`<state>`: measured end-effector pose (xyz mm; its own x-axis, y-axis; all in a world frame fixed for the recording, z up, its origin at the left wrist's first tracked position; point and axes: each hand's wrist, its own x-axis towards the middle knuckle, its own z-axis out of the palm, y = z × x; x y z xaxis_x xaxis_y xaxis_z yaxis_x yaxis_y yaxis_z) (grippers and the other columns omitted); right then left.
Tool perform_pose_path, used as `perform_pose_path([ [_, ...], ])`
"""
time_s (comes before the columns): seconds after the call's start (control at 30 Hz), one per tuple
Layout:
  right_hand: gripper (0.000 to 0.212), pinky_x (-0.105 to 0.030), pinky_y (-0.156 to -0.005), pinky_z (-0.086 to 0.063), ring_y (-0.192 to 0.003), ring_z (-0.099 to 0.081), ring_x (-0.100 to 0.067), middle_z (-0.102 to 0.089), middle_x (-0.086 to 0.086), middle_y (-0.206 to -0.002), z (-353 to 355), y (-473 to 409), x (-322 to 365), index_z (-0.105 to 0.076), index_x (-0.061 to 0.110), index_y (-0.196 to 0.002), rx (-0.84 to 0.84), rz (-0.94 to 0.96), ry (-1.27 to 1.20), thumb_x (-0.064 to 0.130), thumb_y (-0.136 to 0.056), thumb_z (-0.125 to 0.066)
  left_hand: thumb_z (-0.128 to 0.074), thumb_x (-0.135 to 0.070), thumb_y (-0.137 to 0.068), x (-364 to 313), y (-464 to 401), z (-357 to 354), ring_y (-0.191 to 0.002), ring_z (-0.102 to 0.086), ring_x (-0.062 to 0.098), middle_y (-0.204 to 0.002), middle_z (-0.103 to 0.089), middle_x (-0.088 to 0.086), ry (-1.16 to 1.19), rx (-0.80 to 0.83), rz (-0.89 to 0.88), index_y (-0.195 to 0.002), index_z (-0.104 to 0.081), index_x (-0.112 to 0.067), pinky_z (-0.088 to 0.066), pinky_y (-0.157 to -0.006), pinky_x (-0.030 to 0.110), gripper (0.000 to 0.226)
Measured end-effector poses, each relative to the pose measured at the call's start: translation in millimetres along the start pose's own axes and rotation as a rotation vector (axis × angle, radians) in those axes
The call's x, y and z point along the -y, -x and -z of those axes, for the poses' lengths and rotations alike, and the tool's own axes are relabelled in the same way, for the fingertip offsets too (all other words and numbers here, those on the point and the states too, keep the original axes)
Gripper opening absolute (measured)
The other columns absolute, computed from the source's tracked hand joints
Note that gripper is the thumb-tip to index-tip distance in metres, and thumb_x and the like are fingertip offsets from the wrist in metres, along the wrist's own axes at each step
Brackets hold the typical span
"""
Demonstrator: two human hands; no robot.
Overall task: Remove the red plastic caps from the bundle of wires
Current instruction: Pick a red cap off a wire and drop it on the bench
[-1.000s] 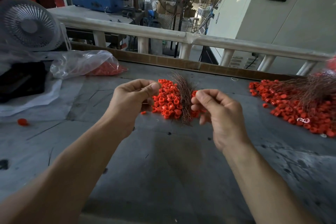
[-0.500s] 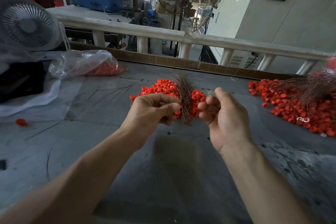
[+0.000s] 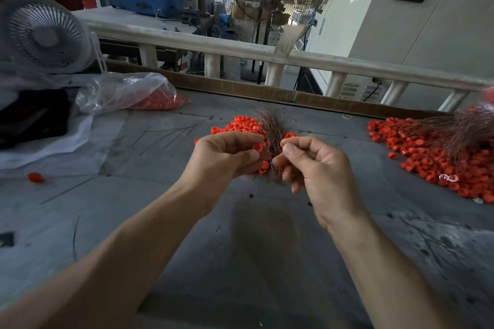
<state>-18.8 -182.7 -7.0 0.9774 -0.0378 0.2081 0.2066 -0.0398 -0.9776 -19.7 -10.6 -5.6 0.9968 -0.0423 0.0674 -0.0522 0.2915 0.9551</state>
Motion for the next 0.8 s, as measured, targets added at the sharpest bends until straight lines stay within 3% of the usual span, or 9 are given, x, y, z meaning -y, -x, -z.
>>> perform_pose_path([
  [0.17, 0.008, -0.024, -0.041, -0.045, -0.054, -0.064, -0.010, -0.079, -0.001, -0.075, -2.5, 2.7, -1.2, -0.072, 0.022, -0.089, -0.009, 0.098, 0.123, 0.017, -0.095, -0.069, -0.061, 0.013, -0.088, 0.7, -0.9, -1.7, -0.080, -0.075, 0.020, -0.086, -0.075, 0.015, 0.021, 0.014, -0.055, -0.106, -0.067, 0.003, -0.060, -0.072, 0.028, 0.022],
  [0.33, 0.012, -0.013, -0.043, -0.041, -0.048, -0.057, 0.000, -0.071, 0.004, -0.062, -2.8, 4.3, 1.6, -0.072, 0.023, -0.083, -0.036, 0.172, 0.164, 0.018, -0.093, -0.072, -0.062, 0.011, -0.088, 1.0, -1.7, -1.2, -0.076, -0.074, 0.020, -0.086, -0.073, 0.016, 0.001, 0.031, -0.080, -0.105, -0.070, 0.001, -0.060, -0.071, 0.027, 0.021],
  [0.53, 0.015, -0.011, -0.045, -0.038, -0.046, -0.050, 0.000, -0.064, 0.010, -0.055, -4.7, 6.0, 5.6, -0.072, 0.025, -0.079, -0.036, 0.220, 0.144, 0.018, -0.093, -0.073, -0.059, 0.011, -0.089, 1.5, -2.2, -0.5, -0.078, -0.075, 0.022, -0.085, -0.075, 0.013, 0.044, 0.064, -0.069, -0.107, -0.069, 0.000, -0.061, -0.075, 0.030, 0.023],
  [0.8, 0.014, -0.008, -0.049, -0.042, -0.049, -0.057, 0.003, -0.066, 0.015, -0.058, -5.7, 7.4, 5.8, -0.072, 0.023, -0.083, 0.001, 0.260, 0.163, 0.016, -0.094, -0.071, -0.057, 0.011, -0.090, 0.9, -0.8, -1.8, -0.082, -0.074, 0.024, -0.084, -0.075, 0.014, 0.052, 0.089, -0.065, -0.107, -0.068, 0.000, -0.062, -0.082, 0.036, 0.023],
])
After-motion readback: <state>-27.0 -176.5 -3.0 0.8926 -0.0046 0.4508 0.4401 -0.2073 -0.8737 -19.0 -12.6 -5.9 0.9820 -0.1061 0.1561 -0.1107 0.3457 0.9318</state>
